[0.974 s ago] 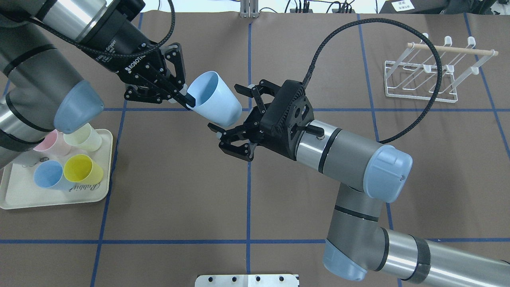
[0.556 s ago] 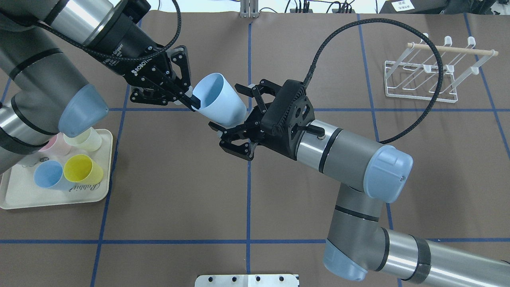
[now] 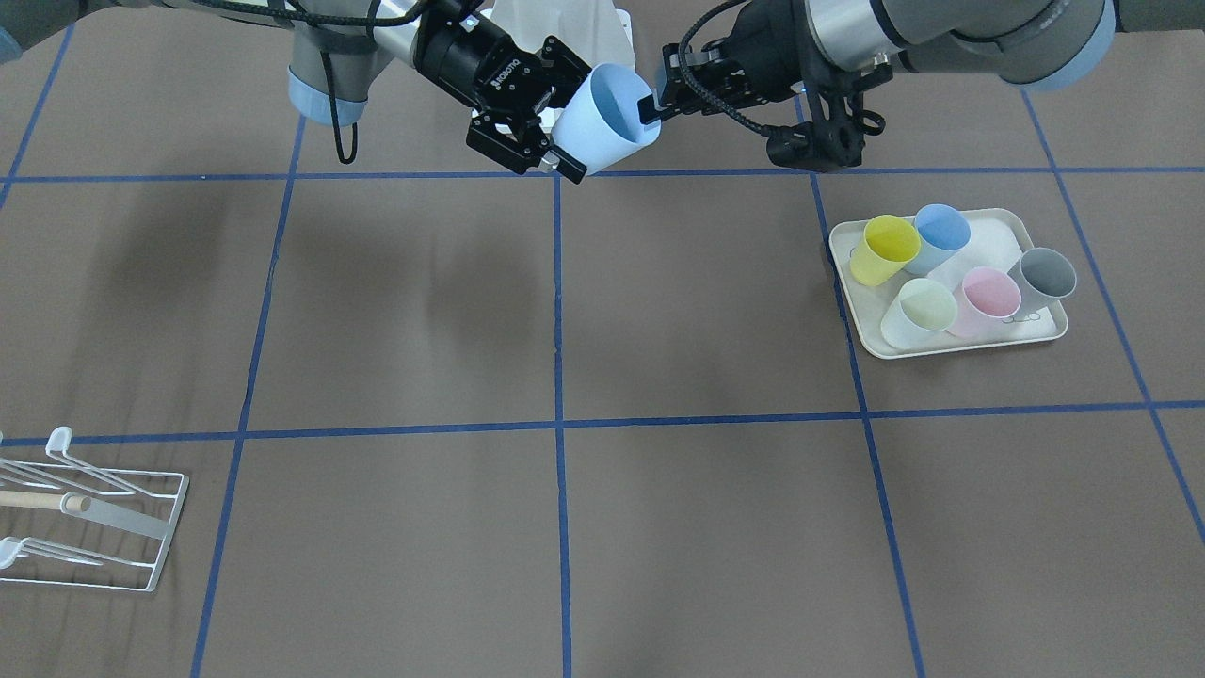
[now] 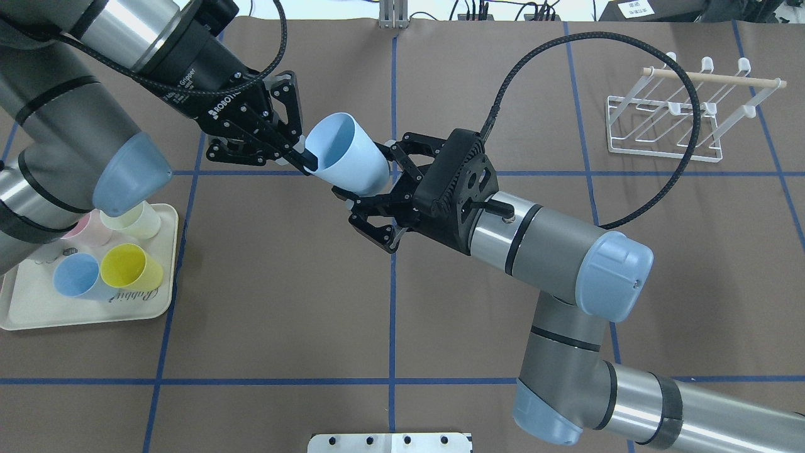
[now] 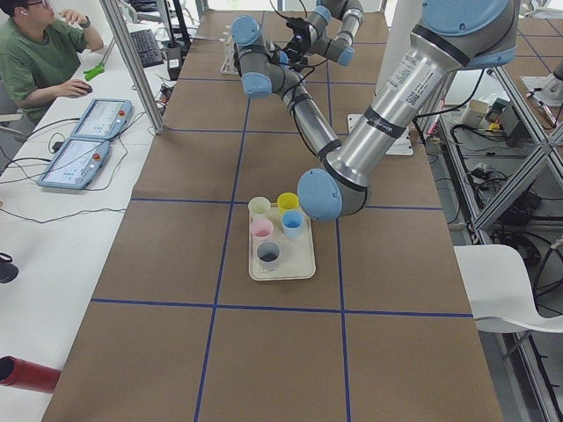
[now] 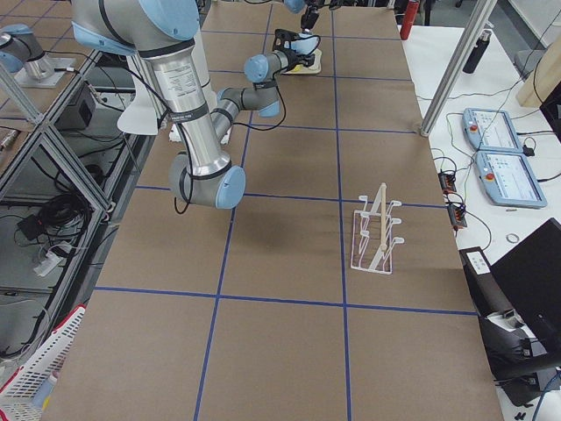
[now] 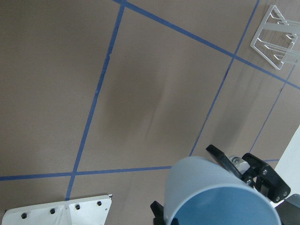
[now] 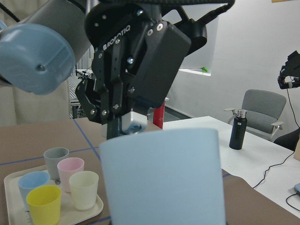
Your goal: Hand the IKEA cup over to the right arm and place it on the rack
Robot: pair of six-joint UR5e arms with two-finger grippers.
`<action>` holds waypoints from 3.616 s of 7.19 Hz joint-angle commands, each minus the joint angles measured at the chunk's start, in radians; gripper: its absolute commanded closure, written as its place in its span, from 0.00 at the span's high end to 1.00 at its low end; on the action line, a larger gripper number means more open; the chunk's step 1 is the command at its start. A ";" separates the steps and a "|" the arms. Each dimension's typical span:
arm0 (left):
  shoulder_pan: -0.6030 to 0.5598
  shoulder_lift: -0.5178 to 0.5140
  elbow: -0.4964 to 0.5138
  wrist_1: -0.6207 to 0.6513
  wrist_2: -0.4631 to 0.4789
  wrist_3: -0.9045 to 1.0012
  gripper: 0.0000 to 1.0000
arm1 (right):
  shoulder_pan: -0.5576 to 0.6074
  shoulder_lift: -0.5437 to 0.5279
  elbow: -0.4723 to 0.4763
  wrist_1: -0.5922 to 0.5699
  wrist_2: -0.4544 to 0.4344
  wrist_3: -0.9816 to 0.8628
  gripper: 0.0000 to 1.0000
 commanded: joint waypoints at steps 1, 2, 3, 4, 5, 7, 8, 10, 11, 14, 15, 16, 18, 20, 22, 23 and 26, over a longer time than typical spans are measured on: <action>0.000 0.000 0.001 -0.012 -0.001 0.007 0.63 | 0.000 -0.010 0.000 0.000 0.005 0.000 0.19; -0.003 0.003 0.000 -0.043 -0.001 0.009 0.94 | 0.000 -0.021 0.000 -0.003 0.008 0.000 0.18; -0.009 0.003 -0.002 -0.044 -0.001 0.003 1.00 | 0.000 -0.037 0.002 -0.003 0.010 0.000 0.17; -0.008 0.003 0.001 -0.045 0.001 0.006 1.00 | 0.000 -0.036 0.003 -0.005 0.008 0.000 0.17; -0.016 0.003 0.001 -0.045 0.001 0.006 1.00 | 0.001 -0.039 0.003 -0.005 0.008 0.000 0.17; -0.020 0.008 0.004 -0.045 0.001 0.018 1.00 | 0.020 -0.063 0.008 -0.075 0.010 0.000 0.01; -0.019 0.012 0.009 -0.041 0.004 0.020 1.00 | 0.032 -0.091 0.041 -0.177 0.010 0.000 0.00; -0.017 0.023 0.004 -0.035 0.147 0.018 1.00 | 0.067 -0.104 0.175 -0.495 0.013 -0.003 0.00; -0.005 0.044 -0.012 -0.035 0.270 0.020 1.00 | 0.083 -0.097 0.227 -0.643 0.013 -0.005 0.00; 0.027 0.110 -0.014 -0.032 0.409 0.114 1.00 | 0.138 -0.108 0.238 -0.723 0.002 0.003 0.00; 0.044 0.139 -0.014 -0.031 0.473 0.165 1.00 | 0.176 -0.131 0.238 -0.740 0.005 0.001 0.00; 0.055 0.166 -0.016 -0.014 0.524 0.225 1.00 | 0.225 -0.128 0.267 -0.864 0.011 -0.006 0.00; 0.059 0.170 -0.035 0.125 0.564 0.361 1.00 | 0.290 -0.113 0.344 -1.163 0.010 -0.156 0.00; 0.108 0.170 -0.112 0.352 0.666 0.525 1.00 | 0.365 -0.114 0.347 -1.290 0.001 -0.335 0.00; 0.133 0.172 -0.158 0.454 0.717 0.572 1.00 | 0.443 -0.155 0.359 -1.365 -0.039 -0.556 0.00; 0.133 0.172 -0.163 0.453 0.716 0.572 1.00 | 0.448 -0.212 0.367 -1.379 -0.111 -0.669 0.00; 0.133 0.175 -0.161 0.454 0.716 0.573 1.00 | 0.533 -0.367 0.376 -1.370 -0.170 -0.983 0.00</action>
